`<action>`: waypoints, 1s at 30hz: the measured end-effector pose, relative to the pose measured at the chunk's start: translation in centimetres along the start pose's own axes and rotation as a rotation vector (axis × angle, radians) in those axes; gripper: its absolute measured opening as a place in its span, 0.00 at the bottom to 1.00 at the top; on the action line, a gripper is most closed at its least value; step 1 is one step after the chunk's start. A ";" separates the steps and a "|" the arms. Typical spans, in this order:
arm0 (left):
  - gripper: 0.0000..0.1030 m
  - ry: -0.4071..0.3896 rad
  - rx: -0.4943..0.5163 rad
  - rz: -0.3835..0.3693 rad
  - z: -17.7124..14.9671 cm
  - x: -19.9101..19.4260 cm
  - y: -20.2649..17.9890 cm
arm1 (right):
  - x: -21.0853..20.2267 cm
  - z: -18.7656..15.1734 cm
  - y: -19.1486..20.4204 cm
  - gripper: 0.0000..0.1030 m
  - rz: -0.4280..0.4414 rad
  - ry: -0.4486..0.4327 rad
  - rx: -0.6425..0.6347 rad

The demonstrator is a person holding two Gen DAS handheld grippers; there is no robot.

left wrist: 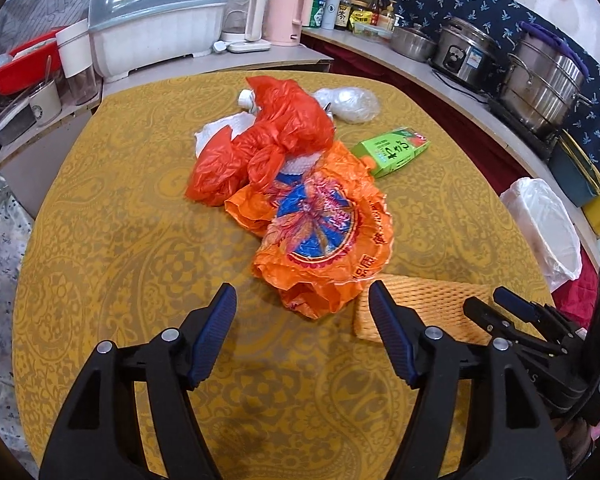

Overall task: Collect trash
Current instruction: 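Move both grippers back over the table toward the remaining trash, then grasp the orange foam fruit net with the right gripper while the left grasps the orange snack bag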

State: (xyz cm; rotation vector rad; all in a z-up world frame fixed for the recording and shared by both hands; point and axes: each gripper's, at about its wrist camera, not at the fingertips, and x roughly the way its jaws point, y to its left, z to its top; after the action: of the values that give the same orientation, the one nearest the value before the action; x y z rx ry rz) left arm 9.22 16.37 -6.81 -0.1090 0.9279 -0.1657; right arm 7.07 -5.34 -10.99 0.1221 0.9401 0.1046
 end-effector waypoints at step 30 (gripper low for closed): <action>0.14 0.027 0.002 -0.054 0.9 3.3 1.3 | 0.2 -0.3 1.2 0.19 -0.016 0.016 -0.029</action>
State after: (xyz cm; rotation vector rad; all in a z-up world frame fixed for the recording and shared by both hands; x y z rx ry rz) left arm 12.04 17.06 -9.09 -0.1302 0.9519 -0.2191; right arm 6.92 -4.08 -11.13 0.0873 0.9546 0.1047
